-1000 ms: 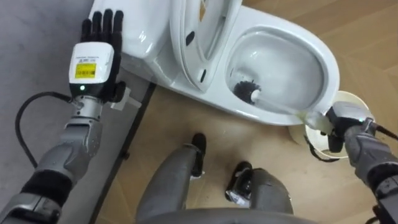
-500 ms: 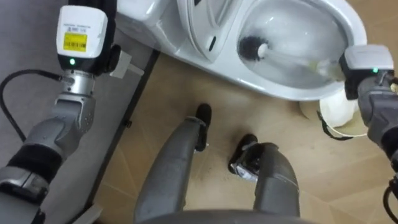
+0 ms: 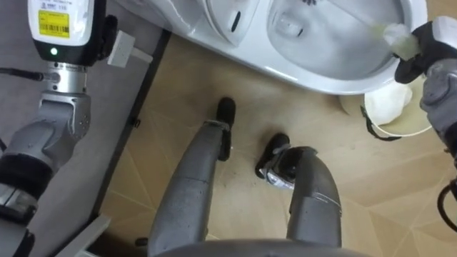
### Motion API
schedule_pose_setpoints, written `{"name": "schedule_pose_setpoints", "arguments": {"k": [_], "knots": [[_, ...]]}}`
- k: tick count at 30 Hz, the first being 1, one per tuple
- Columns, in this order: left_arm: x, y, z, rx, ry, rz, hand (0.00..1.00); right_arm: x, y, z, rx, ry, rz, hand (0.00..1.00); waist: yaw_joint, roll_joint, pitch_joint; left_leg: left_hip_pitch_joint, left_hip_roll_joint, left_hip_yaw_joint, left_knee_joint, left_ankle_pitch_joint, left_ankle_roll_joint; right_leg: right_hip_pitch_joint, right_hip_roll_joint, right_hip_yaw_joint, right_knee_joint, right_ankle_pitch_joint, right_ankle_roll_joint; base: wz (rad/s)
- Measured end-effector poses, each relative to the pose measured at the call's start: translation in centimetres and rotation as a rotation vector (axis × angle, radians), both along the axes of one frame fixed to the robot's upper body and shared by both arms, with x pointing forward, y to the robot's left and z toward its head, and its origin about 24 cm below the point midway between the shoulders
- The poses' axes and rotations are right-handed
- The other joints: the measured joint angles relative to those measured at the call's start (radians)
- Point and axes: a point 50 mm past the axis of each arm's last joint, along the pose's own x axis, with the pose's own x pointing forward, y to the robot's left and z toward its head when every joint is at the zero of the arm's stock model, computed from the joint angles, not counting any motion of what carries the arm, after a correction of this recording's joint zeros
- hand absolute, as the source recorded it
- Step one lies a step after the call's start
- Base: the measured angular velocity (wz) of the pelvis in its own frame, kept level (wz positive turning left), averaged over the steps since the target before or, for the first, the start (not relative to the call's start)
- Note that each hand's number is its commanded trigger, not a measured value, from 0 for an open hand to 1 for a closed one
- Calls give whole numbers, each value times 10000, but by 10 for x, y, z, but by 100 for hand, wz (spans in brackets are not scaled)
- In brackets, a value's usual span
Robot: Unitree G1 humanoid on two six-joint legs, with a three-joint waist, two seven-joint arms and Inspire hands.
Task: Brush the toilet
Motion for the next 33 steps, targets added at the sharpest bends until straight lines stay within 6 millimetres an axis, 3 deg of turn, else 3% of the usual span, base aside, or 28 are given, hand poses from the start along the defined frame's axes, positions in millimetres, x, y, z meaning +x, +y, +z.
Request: {"name": "schedule_pose_setpoints", "arguments": {"k": [7, 11, 15, 19, 21, 26, 33], "knots": [[0, 0, -4, 152, 409, 177, 0, -2, 3, -6, -283, 363, 168, 100, 63, 26, -13, 220, 37, -30, 7, 53, 31, 244, 76, -1, -133, 105, 35, -2], [2, -4, -7, 343, 807, 194, 0, -4, 4, -10, -1413, 912, 662, 100, 227, 416, -24, 356, 20, -91, -17, 52, 34, 471, 88, -118, -237, 110, 63, 0], [4, -17, -16, 245, 1370, 53, 0, -11, 7, -21, -3618, 2218, 1744, 100, 685, 882, -57, 466, 18, -81, -85, 50, 39, 543, 77, -140, -298, 132, 77, -2], [-1, -14, -25, 223, 1722, 176, 0, -18, 9, -28, -4441, 2658, 2139, 100, 727, 993, -95, 544, 59, -66, -85, 37, 8, 621, 135, -125, -402, 143, 29, 0], [-2, -14, -27, 198, 1776, 182, 0, -25, 9, -32, -4660, 2771, 2298, 100, 688, 1127, -166, 587, 116, -109, -108, 17, -22, 793, 200, -264, -575, 142, 17, 3], [-11, -10, -36, -97, 2123, 308, 0, -42, 15, -46, -5188, 3054, 2873, 100, 658, 1221, -221, 904, 239, -119, -289, -98, -102, 1255, 438, -377, -1067, 189, -17, -2], [-18, -11, -43, -493, 2166, 294, 0, -46, 9, -46, -5524, 3174, 2847, 100, 639, 1254, -243, 904, 272, -72, -343, -120, -125, 1248, 435, -354, -1103, 169, -9, 2]]}}
